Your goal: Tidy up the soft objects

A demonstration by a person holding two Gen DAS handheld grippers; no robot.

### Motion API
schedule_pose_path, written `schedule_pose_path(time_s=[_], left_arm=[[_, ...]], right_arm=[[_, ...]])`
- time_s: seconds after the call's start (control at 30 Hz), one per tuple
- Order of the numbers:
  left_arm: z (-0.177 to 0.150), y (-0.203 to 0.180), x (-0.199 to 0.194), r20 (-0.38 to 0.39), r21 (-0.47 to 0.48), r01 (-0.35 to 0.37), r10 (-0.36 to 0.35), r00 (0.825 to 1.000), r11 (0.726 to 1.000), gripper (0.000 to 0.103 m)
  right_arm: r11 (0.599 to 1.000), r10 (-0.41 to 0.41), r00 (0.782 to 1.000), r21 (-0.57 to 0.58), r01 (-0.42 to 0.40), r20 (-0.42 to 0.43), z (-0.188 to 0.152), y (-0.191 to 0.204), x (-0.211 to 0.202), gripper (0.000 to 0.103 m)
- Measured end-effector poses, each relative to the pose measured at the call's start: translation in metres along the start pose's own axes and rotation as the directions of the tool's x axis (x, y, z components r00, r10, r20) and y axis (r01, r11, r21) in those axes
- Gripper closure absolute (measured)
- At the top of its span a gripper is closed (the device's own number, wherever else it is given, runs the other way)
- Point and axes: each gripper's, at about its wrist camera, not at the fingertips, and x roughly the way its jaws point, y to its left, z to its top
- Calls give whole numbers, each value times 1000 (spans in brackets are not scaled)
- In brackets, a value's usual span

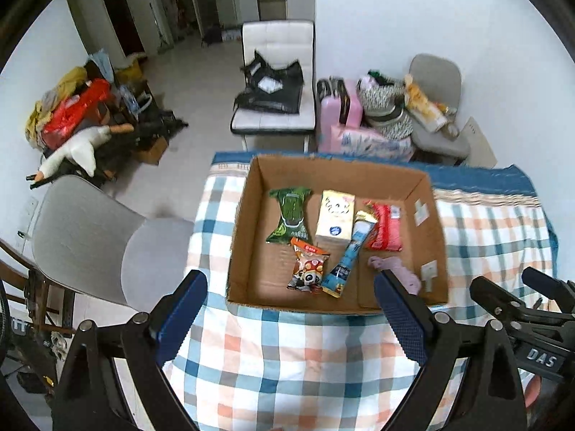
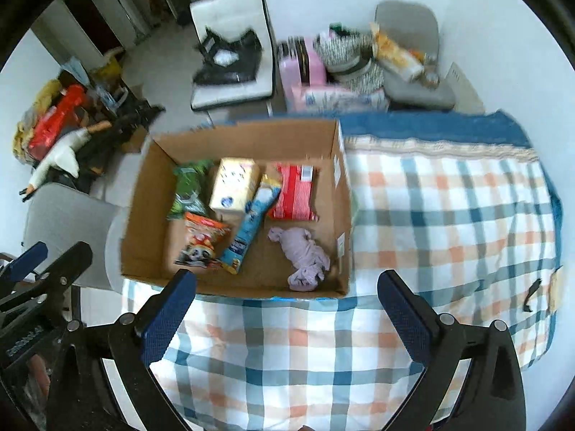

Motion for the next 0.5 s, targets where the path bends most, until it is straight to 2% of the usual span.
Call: schedule_pose_path(time_s=[0.2, 0.5], left_arm=[[-10, -5, -53, 71, 11, -5, 4, 997, 1000, 8], [-21, -2, -104, 141, -4, 10, -10, 990, 1000, 8]], right_arm=[[1000, 6, 995, -7, -5, 104, -17, 2, -68, 0], [1000, 7, 979, -14, -4, 205, -36, 2, -136, 0]])
